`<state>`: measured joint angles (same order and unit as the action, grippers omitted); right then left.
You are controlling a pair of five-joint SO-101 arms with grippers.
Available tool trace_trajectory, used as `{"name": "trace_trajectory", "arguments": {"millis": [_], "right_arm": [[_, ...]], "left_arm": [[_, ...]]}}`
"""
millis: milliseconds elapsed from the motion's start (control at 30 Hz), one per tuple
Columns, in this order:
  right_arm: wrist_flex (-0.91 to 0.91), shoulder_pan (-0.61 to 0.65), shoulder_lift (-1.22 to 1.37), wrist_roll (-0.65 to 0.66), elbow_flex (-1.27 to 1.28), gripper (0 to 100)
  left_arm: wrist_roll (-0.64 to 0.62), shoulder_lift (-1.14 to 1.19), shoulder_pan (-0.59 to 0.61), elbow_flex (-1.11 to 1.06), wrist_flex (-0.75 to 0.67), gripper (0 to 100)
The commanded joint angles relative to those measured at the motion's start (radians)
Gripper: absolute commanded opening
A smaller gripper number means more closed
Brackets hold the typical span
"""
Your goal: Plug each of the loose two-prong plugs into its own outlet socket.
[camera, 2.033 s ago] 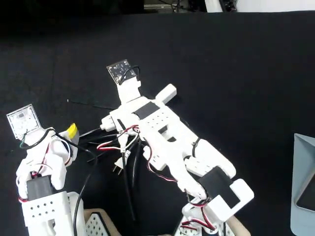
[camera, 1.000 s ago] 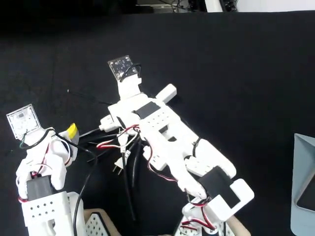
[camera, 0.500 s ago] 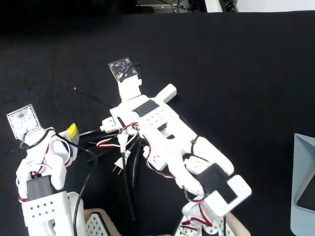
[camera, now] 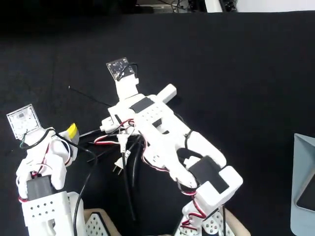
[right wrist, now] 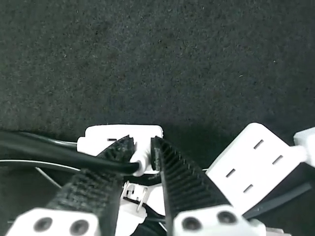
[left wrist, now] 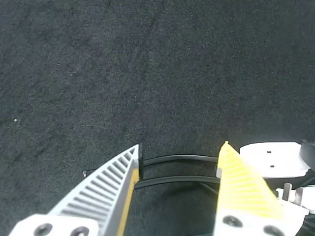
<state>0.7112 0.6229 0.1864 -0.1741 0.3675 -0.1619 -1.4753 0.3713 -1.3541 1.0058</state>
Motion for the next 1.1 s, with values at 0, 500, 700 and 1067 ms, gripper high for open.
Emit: {"name": "trace_trajectory", "arguments": {"millis": [0, 500, 700, 1067], "right_arm": [[0.003, -0.006, 0.019, 0.009, -0.031, 1.1], [-0.292, -0.230, -0.019, 0.043, -0.214, 1.3], [-0.304, -0.265, -0.021, 0.048, -0.213, 16.2], [0.143, -0.232, -0.254, 0.046, -0.180, 12.4]], "left_arm": [[0.006, -0.009, 0.008, 0.004, -0.023, 25], [0.006, -0.009, 0.008, 0.004, -0.023, 25], [0.006, -0.009, 0.008, 0.004, -0.023, 26], [0.006, -0.009, 0.010, -0.005, -0.023, 26]]}}
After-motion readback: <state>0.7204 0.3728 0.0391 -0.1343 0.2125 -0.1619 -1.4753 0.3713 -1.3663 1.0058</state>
